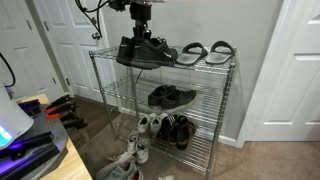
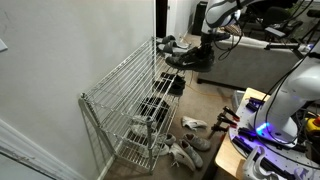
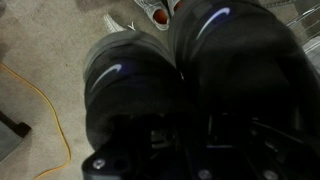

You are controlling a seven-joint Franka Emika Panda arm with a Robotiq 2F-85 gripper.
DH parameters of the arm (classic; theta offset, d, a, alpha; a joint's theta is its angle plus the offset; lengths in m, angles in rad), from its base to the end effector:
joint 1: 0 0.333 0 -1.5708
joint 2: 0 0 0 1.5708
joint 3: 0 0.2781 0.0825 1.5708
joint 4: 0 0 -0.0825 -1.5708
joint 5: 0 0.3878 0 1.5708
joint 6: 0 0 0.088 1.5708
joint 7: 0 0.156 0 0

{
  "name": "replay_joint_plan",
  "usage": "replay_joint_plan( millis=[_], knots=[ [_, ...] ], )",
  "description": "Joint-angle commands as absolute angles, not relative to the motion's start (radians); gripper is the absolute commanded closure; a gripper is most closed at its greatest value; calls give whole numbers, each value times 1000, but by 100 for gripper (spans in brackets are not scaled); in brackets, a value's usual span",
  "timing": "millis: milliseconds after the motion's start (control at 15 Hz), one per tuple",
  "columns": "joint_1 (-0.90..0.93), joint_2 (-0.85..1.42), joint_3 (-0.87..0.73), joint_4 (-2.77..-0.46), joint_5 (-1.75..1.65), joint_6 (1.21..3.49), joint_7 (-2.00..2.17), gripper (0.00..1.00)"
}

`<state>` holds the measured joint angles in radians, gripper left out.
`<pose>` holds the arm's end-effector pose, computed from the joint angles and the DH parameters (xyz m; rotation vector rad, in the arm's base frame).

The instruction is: Move the shoes to a lower shelf

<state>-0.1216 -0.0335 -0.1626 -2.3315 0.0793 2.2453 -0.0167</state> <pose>0.4791 -0.1340 0.2571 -3.0288 0.4864 0.0656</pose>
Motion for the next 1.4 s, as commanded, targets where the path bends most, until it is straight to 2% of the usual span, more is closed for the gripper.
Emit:
replay_joint_plan(
  millis=[0, 400, 1067, 1333],
  knots=[
    [-156, -24, -178, -2334, 6, 2238, 17, 96],
    [-165, -66, -198, -2348, -3, 2150, -92, 96],
    [-276, -430, -268, -2488, -225, 1990, -140, 96],
    [-318, -480, -286, -2497, -274, 1908, -132, 96]
  ],
)
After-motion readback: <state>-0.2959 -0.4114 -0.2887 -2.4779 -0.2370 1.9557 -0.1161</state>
